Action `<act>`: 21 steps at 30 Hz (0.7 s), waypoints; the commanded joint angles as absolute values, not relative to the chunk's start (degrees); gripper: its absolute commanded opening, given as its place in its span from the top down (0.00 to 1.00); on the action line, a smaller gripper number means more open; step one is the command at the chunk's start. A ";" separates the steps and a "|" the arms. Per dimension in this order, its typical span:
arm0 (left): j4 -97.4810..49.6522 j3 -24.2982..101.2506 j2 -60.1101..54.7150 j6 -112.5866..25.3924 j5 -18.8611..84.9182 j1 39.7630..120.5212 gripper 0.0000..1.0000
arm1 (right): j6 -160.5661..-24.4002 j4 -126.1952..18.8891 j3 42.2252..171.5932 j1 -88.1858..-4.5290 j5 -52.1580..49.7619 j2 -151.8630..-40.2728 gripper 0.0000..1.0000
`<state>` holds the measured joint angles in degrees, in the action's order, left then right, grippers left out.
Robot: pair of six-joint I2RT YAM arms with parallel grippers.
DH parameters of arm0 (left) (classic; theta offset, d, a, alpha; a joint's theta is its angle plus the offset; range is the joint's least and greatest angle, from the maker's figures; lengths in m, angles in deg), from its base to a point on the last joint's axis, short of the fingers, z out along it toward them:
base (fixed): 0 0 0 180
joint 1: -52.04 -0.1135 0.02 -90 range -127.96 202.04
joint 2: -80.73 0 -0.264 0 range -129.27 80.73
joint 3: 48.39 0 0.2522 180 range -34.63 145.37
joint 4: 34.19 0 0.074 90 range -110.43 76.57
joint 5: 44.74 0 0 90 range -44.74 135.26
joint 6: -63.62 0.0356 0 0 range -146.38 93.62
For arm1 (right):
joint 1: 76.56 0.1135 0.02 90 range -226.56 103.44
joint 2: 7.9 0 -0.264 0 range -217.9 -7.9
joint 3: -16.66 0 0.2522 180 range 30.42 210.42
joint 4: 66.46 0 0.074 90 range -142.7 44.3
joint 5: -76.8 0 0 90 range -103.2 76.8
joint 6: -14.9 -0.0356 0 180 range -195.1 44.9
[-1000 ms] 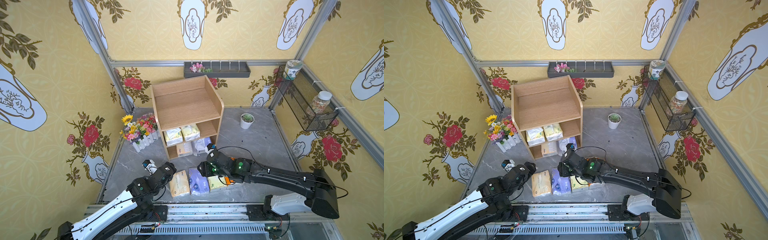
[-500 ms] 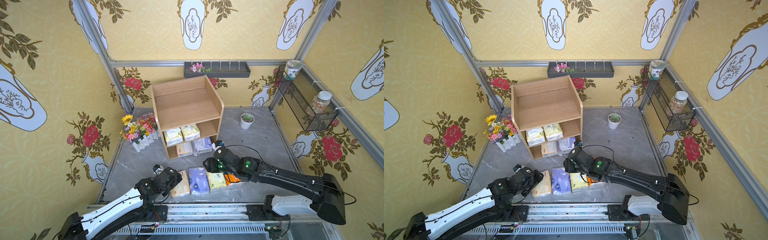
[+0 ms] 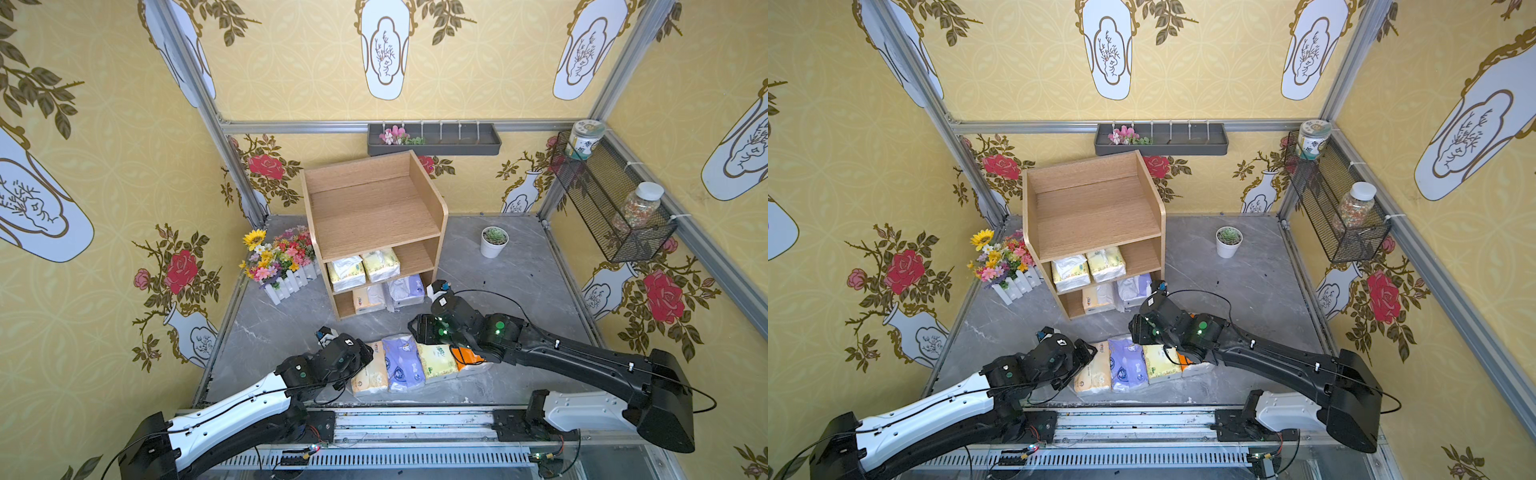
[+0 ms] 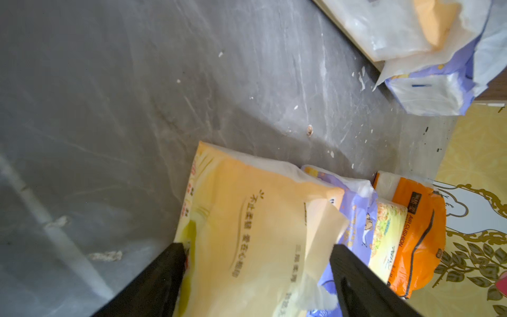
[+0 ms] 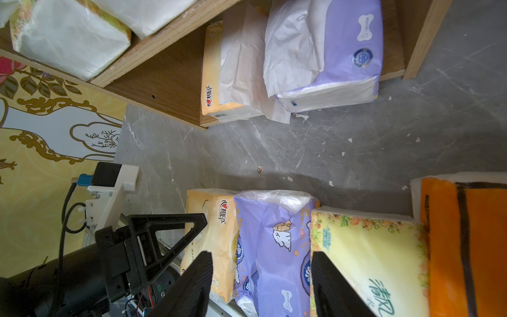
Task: Remove the tissue boxes from the shelf
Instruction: Move the box of tissues to the center of the board.
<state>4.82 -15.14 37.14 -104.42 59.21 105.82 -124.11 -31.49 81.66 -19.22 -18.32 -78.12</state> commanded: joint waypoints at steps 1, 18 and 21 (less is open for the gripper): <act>2.96 -15.84 37.41 -107.24 59.99 106.82 0.11 | -123.47 -32.23 81.53 -19.17 -18.29 -77.48 0.38; 9.58 -14.45 39.54 -117.05 74.43 111.90 0.05 | -121.57 -43.28 84.42 -19.21 -22.01 -80.31 0.35; 14.87 -12.41 42.17 -117.82 79.99 111.90 0.05 | -121.72 -46.44 85.22 -19.15 -24.35 -81.99 0.36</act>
